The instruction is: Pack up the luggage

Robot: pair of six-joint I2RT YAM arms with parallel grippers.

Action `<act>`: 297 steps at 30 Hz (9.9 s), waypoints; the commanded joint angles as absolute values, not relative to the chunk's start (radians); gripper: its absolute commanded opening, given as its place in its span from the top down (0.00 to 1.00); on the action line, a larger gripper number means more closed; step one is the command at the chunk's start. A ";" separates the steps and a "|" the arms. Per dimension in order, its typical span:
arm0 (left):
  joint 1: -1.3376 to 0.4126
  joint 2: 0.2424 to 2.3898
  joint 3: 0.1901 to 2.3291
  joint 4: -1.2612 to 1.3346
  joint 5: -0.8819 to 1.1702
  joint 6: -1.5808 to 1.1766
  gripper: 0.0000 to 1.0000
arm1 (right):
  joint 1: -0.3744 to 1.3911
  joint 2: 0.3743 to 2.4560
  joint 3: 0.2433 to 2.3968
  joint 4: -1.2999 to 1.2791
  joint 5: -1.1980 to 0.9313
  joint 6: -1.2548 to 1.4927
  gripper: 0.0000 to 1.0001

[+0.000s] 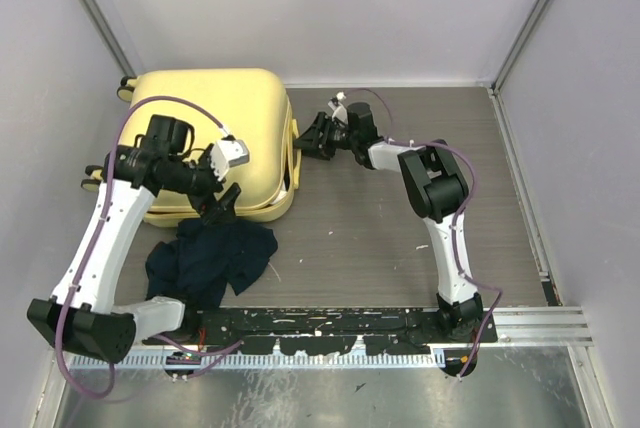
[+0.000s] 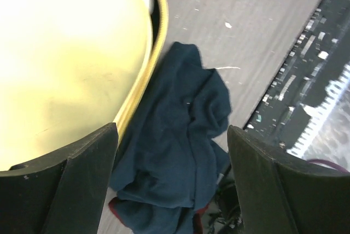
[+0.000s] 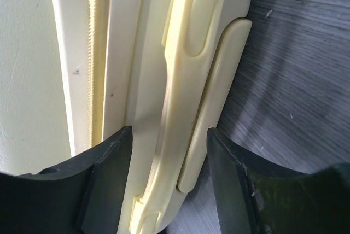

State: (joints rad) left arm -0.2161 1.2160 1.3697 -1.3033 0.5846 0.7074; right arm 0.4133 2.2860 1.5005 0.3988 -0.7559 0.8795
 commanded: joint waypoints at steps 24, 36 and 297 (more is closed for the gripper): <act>-0.213 1.261 1.412 -0.766 0.468 0.335 0.10 | 0.098 2.099 1.328 0.507 -0.880 0.905 0.99; -0.213 1.394 1.481 -0.619 0.523 0.193 0.12 | -0.220 2.007 1.427 -0.149 -0.986 0.301 0.99; -0.466 1.580 0.628 0.762 0.599 0.132 1.00 | -0.051 1.762 1.838 -0.970 -0.302 -0.265 0.99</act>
